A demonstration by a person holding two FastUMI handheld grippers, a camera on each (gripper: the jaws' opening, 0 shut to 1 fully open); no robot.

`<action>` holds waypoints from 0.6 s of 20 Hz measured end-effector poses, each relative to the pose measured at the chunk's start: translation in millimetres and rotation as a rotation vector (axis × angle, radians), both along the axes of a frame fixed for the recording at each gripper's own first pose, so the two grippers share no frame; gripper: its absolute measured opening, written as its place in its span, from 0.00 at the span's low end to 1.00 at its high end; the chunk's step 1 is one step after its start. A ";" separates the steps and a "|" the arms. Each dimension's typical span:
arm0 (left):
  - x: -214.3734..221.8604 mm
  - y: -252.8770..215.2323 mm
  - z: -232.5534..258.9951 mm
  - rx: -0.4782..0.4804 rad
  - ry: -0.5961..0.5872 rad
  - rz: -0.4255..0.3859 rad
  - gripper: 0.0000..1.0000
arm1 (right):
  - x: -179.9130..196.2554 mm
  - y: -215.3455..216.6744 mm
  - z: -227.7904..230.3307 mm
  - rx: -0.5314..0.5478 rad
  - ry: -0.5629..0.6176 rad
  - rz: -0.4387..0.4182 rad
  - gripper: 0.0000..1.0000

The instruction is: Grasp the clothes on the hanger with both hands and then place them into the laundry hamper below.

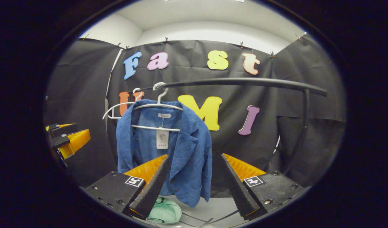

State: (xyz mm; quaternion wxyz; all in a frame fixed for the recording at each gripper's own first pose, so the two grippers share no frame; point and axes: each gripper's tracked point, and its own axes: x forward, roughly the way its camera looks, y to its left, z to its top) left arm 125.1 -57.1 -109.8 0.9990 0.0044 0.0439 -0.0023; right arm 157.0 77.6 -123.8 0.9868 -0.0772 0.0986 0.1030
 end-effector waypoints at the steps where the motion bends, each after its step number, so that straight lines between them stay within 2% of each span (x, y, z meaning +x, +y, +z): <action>1: 9.5 -4.4 -7.3 -0.002 0.009 -0.002 1.00 | 12.9 4.5 -6.1 -0.002 0.007 0.010 1.00; 3: 27.2 -9.9 -13.4 -0.003 -0.002 0.007 0.99 | 36.2 11.9 -16.5 -0.005 0.004 0.026 1.00; 5: 45.6 -16.3 -20.7 -0.001 -0.005 0.014 0.94 | 58.5 22.8 -28.6 -0.008 0.007 0.045 1.00; 7: 63.9 -21.0 -32.1 0.002 0.007 0.022 0.94 | 81.4 30.9 -38.5 -0.021 0.011 0.049 0.99; 9: 81.9 -25.3 -41.6 0.002 0.017 0.031 0.99 | 101.7 37.2 -47.0 -0.023 0.018 0.053 1.00; 12: 106.5 -26.0 -54.6 0.014 0.035 0.062 0.97 | 131.1 46.4 -62.1 -0.039 0.025 0.046 1.00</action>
